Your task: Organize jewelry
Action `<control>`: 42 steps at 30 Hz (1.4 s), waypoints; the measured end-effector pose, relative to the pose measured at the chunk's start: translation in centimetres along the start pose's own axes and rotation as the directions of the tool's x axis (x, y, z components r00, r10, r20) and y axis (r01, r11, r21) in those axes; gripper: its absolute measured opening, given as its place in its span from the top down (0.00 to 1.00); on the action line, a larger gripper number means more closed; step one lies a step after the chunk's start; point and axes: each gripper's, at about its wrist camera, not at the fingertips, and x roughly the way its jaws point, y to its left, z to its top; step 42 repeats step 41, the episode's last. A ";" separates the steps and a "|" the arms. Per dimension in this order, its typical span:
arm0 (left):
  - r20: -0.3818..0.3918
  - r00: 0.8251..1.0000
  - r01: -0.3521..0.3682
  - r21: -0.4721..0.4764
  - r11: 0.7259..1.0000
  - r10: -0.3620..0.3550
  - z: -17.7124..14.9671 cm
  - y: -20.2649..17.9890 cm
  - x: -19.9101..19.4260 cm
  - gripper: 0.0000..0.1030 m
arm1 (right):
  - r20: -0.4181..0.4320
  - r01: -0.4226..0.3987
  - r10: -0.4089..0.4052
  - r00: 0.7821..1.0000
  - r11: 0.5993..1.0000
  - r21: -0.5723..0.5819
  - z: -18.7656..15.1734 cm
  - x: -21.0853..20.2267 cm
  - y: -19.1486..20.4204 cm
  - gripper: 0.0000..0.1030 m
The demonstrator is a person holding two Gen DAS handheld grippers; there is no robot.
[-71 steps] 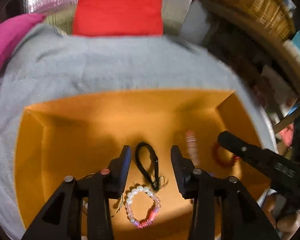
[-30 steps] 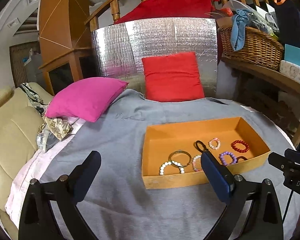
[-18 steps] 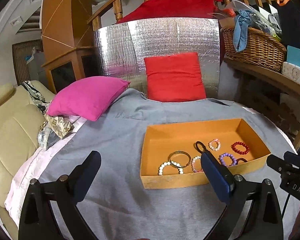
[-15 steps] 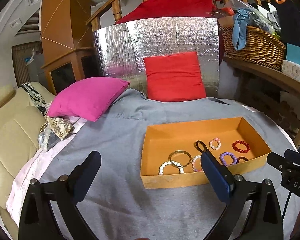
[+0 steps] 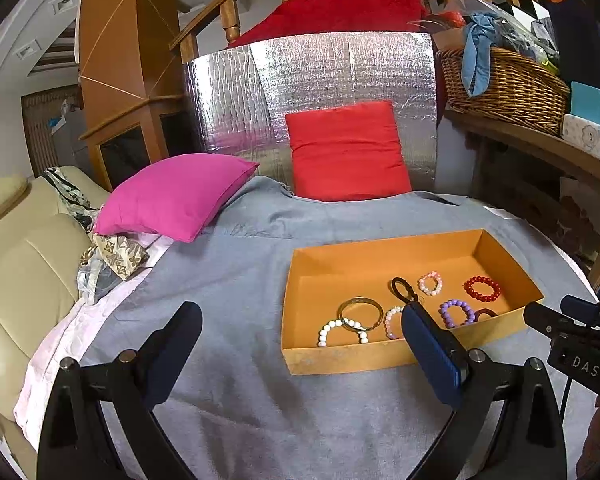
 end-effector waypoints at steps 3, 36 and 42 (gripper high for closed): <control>0.001 1.000 -0.002 -0.002 1.000 0.002 0.0 0.0 0.0 0.03 | 0.001 -0.001 0.001 1.000 1.000 0.000 0.0 0.1 0.1 0.35; -0.004 1.000 0.013 0.012 1.000 -0.013 0.2 -0.1 0.7 0.03 | -0.025 0.002 -0.002 1.000 1.000 0.002 0.6 2.3 0.5 0.35; 0.002 1.000 0.029 0.020 0.999 -0.029 -0.2 -0.3 1.0 0.03 | -0.036 0.004 -0.004 0.999 1.000 0.002 0.4 2.9 0.4 0.35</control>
